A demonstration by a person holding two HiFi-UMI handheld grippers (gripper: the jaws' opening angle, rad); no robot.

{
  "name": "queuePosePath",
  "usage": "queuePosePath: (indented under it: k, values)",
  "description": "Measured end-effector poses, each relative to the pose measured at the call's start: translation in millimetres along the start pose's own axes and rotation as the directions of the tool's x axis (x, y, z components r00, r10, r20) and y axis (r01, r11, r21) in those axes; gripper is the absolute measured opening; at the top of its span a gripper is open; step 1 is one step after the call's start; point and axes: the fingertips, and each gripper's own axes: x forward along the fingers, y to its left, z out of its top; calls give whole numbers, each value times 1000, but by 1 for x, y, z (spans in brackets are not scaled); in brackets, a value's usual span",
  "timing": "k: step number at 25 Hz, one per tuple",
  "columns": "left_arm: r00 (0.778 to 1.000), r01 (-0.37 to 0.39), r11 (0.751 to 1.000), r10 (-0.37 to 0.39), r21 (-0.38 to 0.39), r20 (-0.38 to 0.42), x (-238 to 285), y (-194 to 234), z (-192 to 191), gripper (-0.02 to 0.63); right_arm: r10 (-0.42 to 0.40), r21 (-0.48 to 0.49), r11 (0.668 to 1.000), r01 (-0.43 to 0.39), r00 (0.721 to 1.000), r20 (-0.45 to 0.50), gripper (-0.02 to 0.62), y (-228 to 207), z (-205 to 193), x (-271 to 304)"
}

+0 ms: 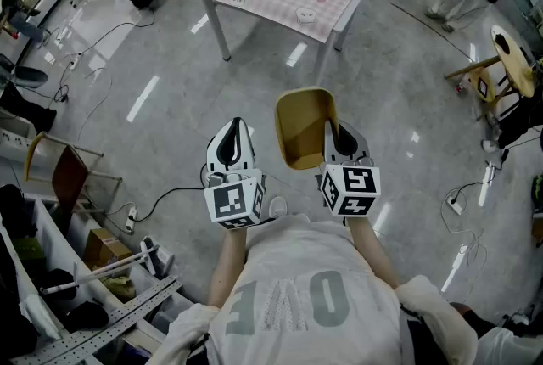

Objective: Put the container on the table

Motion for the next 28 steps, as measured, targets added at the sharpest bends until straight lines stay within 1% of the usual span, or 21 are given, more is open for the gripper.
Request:
queuePosePath:
  k: [5,8,15,18,25,28]
  values:
    - [1000,2,1000,-3,-10,-14,-3,8,-6,23,9,-4,1000,-9,999,-31,31,13,-10,2]
    - [1000,5,1000,-5,-15,-21,-3,11,-7,23,10,14,1000,-10,999,-45,31,15,-13,4]
    - [1000,14,999,-15,-33,-24,8,33,-10,23,-2,53,999,4,999,-32,31,22,-12,16]
    - [999,20,999,-21,-42,-24,14,43,-12,23,-10,53,999,12,999,-36,31,27,-12,23]
    - [998,36,996,-41,-82,-51,29,58,-26,23,-36,53,998,41,996,-81,31,34,-22,37]
    - [997,47,996,-51,-81,-51,42,61,-28,23,-38,55,998,43,996,-79,31,33,-20,48]
